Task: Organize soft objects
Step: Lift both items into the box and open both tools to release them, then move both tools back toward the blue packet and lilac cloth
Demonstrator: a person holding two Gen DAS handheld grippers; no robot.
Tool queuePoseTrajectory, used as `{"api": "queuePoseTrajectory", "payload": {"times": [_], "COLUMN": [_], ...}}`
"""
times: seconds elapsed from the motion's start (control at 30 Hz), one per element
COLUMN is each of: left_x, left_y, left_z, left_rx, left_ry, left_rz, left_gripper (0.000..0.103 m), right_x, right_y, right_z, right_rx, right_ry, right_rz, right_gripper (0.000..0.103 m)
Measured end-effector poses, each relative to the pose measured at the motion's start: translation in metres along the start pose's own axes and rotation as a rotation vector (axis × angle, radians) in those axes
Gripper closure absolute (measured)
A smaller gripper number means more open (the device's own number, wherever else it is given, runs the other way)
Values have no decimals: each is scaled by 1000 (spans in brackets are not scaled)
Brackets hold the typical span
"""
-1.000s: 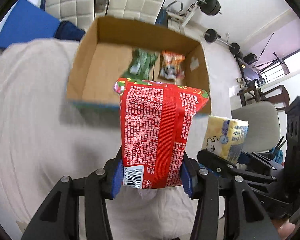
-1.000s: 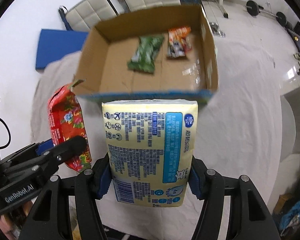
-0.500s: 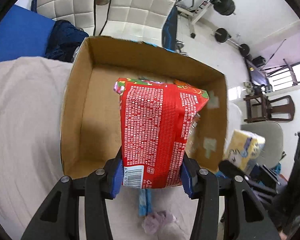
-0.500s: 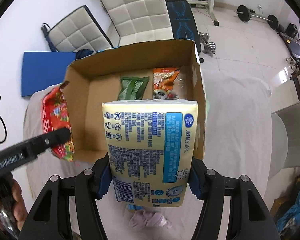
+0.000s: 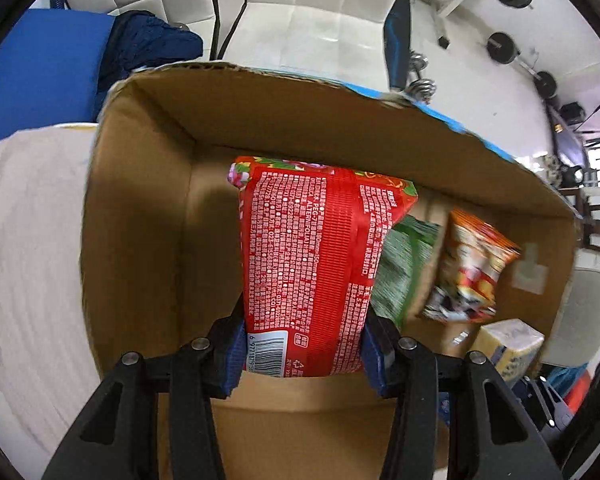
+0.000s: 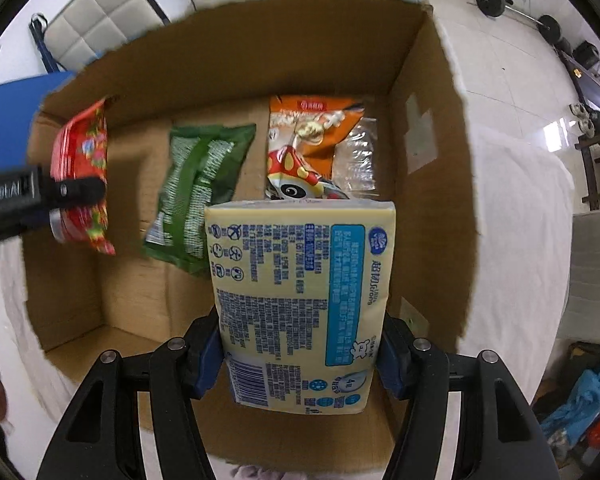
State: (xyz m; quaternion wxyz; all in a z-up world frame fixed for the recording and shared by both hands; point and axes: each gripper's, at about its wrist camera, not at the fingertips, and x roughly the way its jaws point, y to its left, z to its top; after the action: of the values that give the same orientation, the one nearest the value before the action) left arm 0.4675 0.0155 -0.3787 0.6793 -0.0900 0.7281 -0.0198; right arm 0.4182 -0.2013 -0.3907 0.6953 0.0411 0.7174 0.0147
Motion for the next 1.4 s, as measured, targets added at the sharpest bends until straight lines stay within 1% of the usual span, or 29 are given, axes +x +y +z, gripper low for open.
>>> {"api": "queuePoseTrajectory", "payload": {"times": [0.03, 0.1, 0.17, 0.27, 0.37, 0.5, 0.57, 0.63, 0.73, 0.8, 0.83, 0.87, 0.9, 0.93, 0.97, 1.0, 1.03, 1.1, 1.17, 1.27, 1.3, 1.37, 1.4], "left_x": [3, 9, 14, 17, 20, 27, 29, 31, 26, 18, 15, 9, 5, 2, -3, -10, -17, -28, -40, -59, -62, -71, -76], "left_y": [1, 1, 3, 2, 1, -1, 2, 7, 10, 10, 10, 11, 11, 12, 11, 11, 11, 13, 14, 15, 15, 17, 18], "left_z": [3, 9, 14, 19, 19, 25, 26, 28, 31, 31, 29, 29, 26, 24, 20, 16, 12, 2, -10, -33, -39, -55, -65], "left_rx": [-2, -6, -14, 2, 19, 24, 21, 8, 2, 17, 21, 21, 21, 22, 27, 38, 43, 49, 50, 68, 75, 61, 58], "left_ry": [5, 15, 22, 25, 36, 66, 85, 106, 109, 88, 81, 73, 67, 60, 50, 32, 10, -27, -60, -133, -151, -195, -210], "left_rz": [1, -2, -4, 3, 7, 13, 18, 12, 14, 38, 48, 46, 35, 31, 31, 36, 37, 30, 23, 28, 31, 52, 47], "left_gripper": [58, 58, 57, 57, 57, 57, 56, 56, 55, 54, 48, 47, 47, 45, 32, 24, 12, 9, 6, 4, 4, 5, 5], "right_x": [4, 10, 8, 7, 15, 38, 43, 46, 42, 33, 29, 24, 18, 15, 9, 6, 2, -7, -13, -24, -31, -46, -51], "right_y": [0, 3, 9, 14, 17, 16, 17, 17, 18, 23, 25, 24, 24, 28, 29, 29, 29, 29, 29, 32, 27, 29, 30], "right_z": [2, 5, 3, 1, 0, 0, -1, -2, -3, -3, -3, -3, -2, -1, -1, -1, -1, -1, -3, -11, -18, -27, -31], "right_rx": [-1, -25, -53, -72, -86, -88, -87, -93, -93, -87, -87, -85, -81, -78, -71, -63, -51, -34, -25, -24, -26, -37, -38], "right_ry": [0, -5, -5, 1, 31, 105, 113, 116, 116, 116, 114, 110, 101, 87, 71, 64, 61, 49, 40, -6, -26, -63, -74], "right_rz": [-9, -61, -85, -50, -45, -25, -24, -43, -43, -39, -29, -25, -26, -24, -14, -6, 6, 23, 13, -13, -17, -25, -25], "right_gripper": [38, 38, 37, 37, 37, 37, 37, 37, 33, 27, 26, 21, 12, 9, 8, 8, 8, 8, 8, 8, 8, 8, 8]}}
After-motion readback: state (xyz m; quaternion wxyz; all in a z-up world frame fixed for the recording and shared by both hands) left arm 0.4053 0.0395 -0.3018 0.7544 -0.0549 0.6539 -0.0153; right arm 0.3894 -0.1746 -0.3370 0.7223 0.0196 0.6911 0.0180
